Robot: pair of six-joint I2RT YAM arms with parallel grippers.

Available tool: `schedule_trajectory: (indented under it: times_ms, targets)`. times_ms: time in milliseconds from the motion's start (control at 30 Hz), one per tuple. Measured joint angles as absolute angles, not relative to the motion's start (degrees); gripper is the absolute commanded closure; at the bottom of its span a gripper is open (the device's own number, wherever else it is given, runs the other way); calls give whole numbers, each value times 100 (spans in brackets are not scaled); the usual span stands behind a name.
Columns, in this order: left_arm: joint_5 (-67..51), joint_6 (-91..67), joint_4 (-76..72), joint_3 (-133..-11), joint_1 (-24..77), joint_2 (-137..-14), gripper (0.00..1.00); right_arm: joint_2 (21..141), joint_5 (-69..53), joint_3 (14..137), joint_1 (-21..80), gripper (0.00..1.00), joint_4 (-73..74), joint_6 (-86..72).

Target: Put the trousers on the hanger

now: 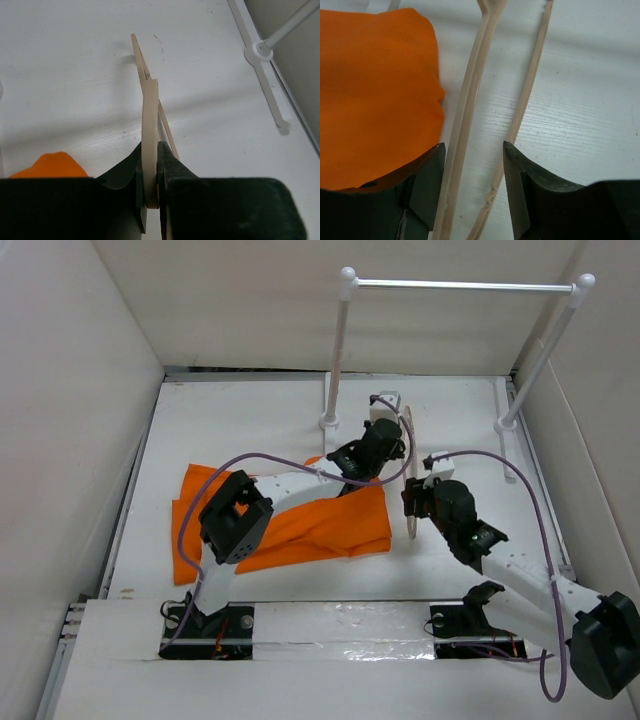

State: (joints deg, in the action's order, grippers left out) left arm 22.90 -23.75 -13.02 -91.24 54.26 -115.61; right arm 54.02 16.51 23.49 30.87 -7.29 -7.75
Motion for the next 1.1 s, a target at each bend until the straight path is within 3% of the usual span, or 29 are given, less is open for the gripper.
schedule_trajectory:
  times_ms: [133, 233, 300, 367, 400, 433, 467, 600, 733, 833, 1100]
  targets:
    - [2220, -2838, -1761, -8261, 5428, -11076, 100, 4886, 1387, 2303, 3089, 20, -467, -746]
    - [2233, -3190, -2038, -7583, 5470, -10742, 100, 4427, 1236, 2303, 3087, 19, -126, -683]
    - [2250, -3426, -2274, -7220, 5500, -10597, 100, 4158, 1079, 2303, 3079, 24, 84, -617]
    - [2300, -3675, -2523, -6840, 5559, -10442, 100, 3911, 858, 2307, 3063, 56, 309, -517]
    - [2320, -3765, -2591, -6720, 5592, -10392, 100, 3809, 711, 2316, 3037, 86, 403, -482]
    - [2377, -3920, -2716, -6504, 5660, -10289, 100, 3732, 600, 2322, 2998, 97, 478, -419]
    - [2427, -4034, -2823, -6346, 5714, -10213, 100, 3686, 482, 2327, 2945, 100, 528, -419]
    - [2665, -4574, -3385, -5513, 5937, -9870, 100, 3953, -56, 2329, 2637, 100, 534, -309]
    - [3046, -4945, -3747, -4906, 6086, -9719, 100, 4718, -626, 2204, 2414, 78, 128, -333]
    - [3229, -5083, -3894, -4635, 6106, -9642, 100, 5389, -967, 2108, 2335, 66, -239, -370]
    - [3400, -5133, -4276, -4276, 6097, -9546, 100, 7022, -1485, 2121, 2320, 50, -1557, -676]
